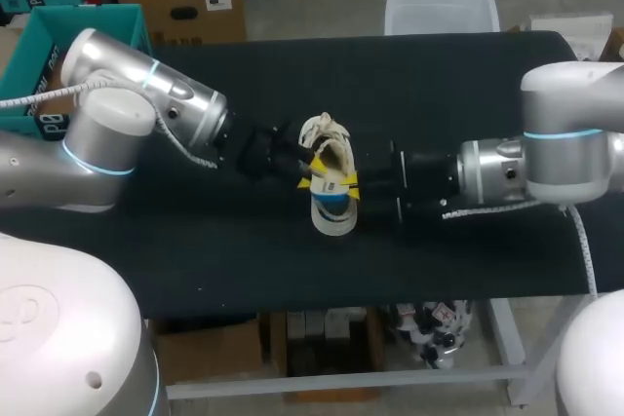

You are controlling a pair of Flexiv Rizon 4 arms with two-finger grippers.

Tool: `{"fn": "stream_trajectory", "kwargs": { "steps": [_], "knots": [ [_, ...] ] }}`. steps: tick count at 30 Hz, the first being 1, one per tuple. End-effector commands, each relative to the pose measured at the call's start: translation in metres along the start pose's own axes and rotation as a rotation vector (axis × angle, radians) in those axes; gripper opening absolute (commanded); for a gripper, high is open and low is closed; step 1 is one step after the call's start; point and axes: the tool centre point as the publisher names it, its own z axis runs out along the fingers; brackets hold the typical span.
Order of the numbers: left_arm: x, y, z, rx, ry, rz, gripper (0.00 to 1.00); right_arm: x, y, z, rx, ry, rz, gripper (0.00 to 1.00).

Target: Open the shoe tongue, take the insole out of the shoe, put the insole back into the shoe, and pack the shoe into the shoebox

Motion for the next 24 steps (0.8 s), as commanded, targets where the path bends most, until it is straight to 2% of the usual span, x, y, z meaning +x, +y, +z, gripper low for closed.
{"fn": "stream_trajectory", "kwargs": {
  "steps": [1,2,3,8,18,24],
  "knots": [
    [0.002,-0.009,-0.005,-0.001,-0.006,0.01,0.29,0.0,0.002,0.0,0.004,0.004,-0.001,0.0],
    [0.002,-0.009,-0.005,0.0,-0.007,0.011,0.24,0.0,0.002,0.0,0.004,0.004,-0.001,0.0],
    [0.002,-0.01,-0.005,0.0,-0.008,0.011,0.0,0.0,0.002,0.0,0.003,0.004,-0.001,0.0],
    [0.001,-0.007,-0.003,0.007,-0.011,0.013,0.0,0.0,0.006,0.0,-0.002,0.004,0.005,0.0],
    [0.004,0.022,0.003,-0.027,0.005,-0.034,0.0,0.005,0.032,0.008,0.003,-0.007,0.022,0.0],
    [0.002,0.029,0.003,-0.035,0.003,-0.048,0.0,0.007,0.037,0.01,0.0,-0.016,0.033,0.0]
  ]
}}
